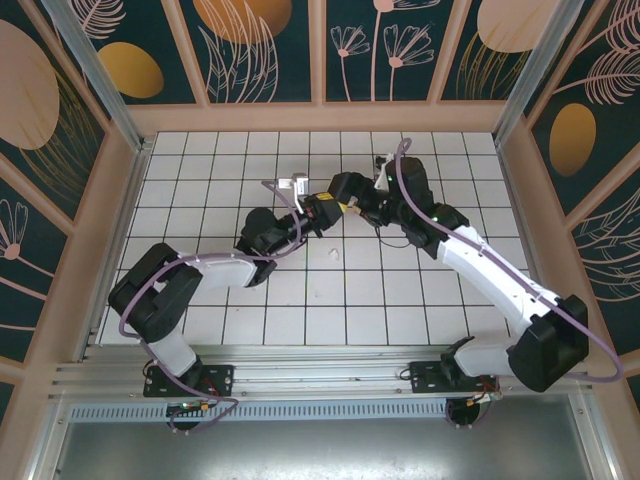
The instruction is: Insert the wireless bluetooth earbuds into the charging case
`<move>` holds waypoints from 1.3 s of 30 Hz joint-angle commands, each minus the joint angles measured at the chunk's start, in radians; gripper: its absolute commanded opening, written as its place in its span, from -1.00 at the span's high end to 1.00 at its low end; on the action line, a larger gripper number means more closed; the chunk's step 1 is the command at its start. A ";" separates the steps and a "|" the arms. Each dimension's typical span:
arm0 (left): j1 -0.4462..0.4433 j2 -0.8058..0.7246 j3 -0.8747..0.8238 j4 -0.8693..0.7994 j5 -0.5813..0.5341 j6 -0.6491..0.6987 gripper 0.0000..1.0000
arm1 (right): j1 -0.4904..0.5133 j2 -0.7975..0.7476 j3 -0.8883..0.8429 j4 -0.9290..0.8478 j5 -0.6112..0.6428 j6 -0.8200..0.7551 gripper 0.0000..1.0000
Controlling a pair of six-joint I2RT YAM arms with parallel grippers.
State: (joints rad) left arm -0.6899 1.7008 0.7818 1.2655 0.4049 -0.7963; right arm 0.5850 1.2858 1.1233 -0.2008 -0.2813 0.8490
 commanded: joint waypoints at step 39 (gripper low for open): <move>0.107 -0.239 -0.005 0.270 0.295 -0.398 0.72 | -0.007 -0.128 -0.116 0.624 -0.421 -0.142 0.14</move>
State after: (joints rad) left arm -0.5797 1.4685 0.7685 1.4540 0.6708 -1.1576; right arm 0.5793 1.1557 1.0267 0.3054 -0.6456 0.6918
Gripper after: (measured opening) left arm 0.170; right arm 0.441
